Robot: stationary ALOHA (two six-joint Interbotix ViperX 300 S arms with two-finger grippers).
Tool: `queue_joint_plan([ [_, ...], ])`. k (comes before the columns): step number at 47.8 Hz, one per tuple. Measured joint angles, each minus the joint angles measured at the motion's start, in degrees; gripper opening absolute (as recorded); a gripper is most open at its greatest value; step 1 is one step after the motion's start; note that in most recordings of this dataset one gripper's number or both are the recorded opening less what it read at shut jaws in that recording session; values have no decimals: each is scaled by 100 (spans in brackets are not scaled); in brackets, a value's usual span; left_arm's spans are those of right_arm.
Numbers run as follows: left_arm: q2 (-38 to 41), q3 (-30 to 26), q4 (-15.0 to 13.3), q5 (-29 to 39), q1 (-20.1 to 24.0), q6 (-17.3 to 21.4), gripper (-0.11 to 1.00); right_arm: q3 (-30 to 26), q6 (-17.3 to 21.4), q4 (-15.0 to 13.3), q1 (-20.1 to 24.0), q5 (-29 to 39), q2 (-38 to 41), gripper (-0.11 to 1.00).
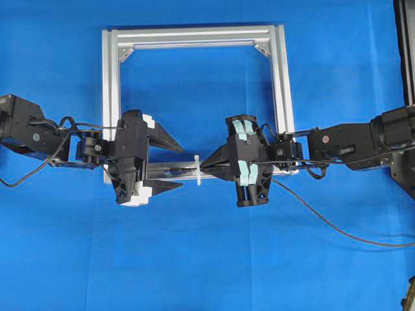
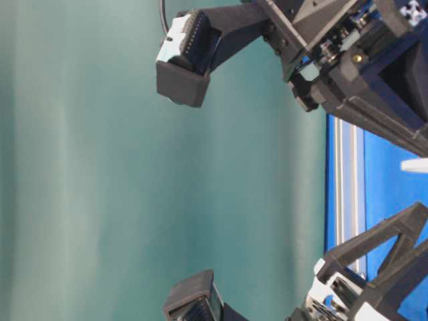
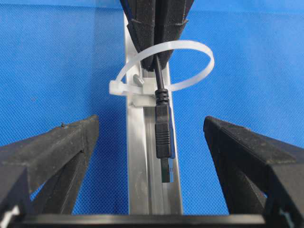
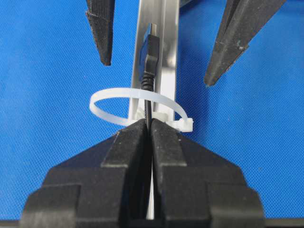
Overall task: Insert the wire through the string loop located in the center.
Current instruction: 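Close the left gripper on the cable plug beyond the loop, then open the right gripper and pull the cable leftward with the left gripper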
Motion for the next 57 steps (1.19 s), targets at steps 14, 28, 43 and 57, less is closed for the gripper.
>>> queue_joint_plan([
  [14,70,-185,0,615,26,26,23,0,0,0,0,0,0,-3],
  [28,79,-281,9,694,18,18,7,9,-9,0,0,0,0,-3],
  [43,88,-281,9,694,18,18,7,0,-9,-9,0,0,0,-3],
  [57,79,-281,9,694,18,18,7,9,-9,0,0,0,0,-2],
])
